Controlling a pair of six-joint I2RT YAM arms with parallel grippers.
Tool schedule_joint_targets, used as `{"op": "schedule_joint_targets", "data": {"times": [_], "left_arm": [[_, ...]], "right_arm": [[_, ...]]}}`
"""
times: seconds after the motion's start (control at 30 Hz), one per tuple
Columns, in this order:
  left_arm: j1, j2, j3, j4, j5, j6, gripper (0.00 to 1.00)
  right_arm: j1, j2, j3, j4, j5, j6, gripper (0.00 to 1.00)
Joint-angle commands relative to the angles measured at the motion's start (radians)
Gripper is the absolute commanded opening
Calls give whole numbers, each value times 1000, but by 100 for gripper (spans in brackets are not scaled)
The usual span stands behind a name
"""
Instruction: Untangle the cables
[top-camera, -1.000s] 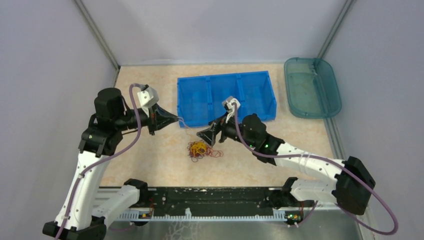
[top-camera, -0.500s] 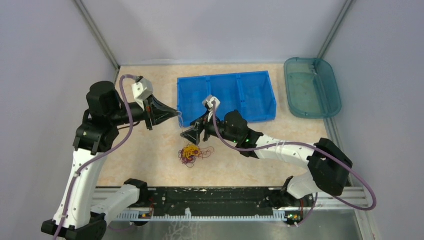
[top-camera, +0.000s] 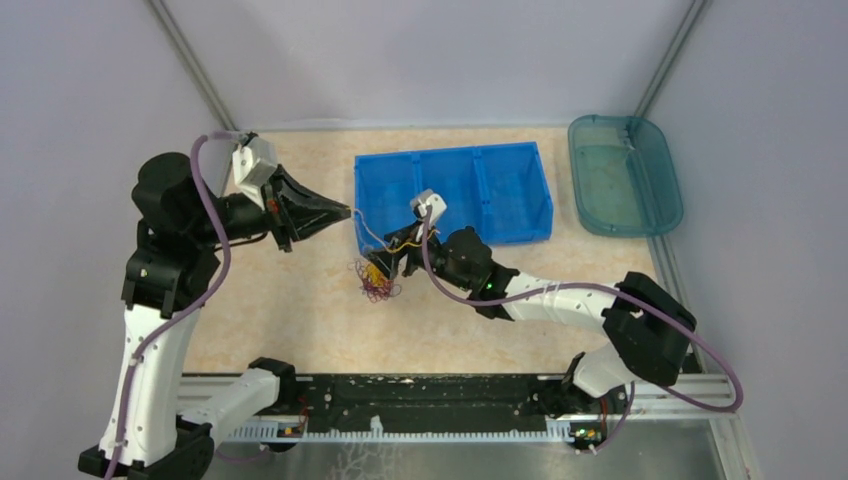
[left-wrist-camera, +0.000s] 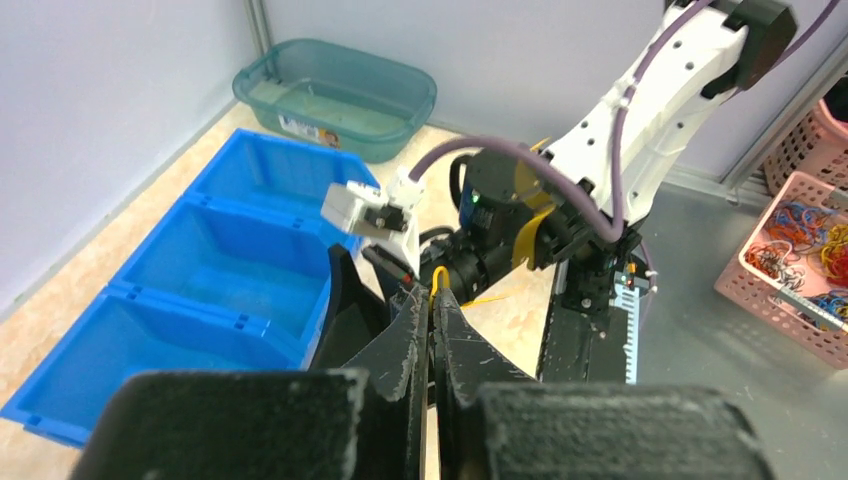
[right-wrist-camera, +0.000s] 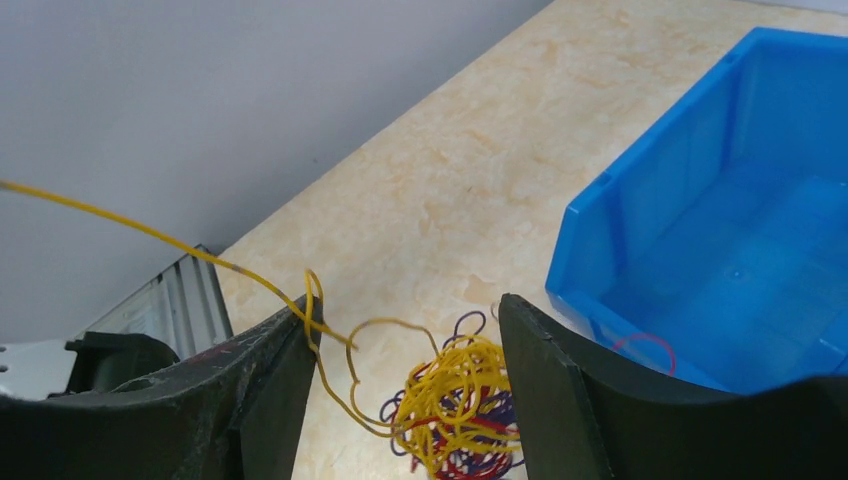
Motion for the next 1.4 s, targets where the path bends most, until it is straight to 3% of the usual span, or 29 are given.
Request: {"op": "schedule_joint_targets", "data": {"times": [0.0,0.5,1.1,1.37], "left_arm": [[-4,3,67,62,44,-81,6],[-4,20,158,126,41,-135,8],[-4,78,276,277,15,-214,8],[-4,115,361,384,-67,-256,5]], "right_arm": [[10,0,-35,86,31,-4,65],[10,-5,-150,129,49,43,59],[37,40,-262,217,70,103,61],[51,44,-309,236,117,109,63]]}}
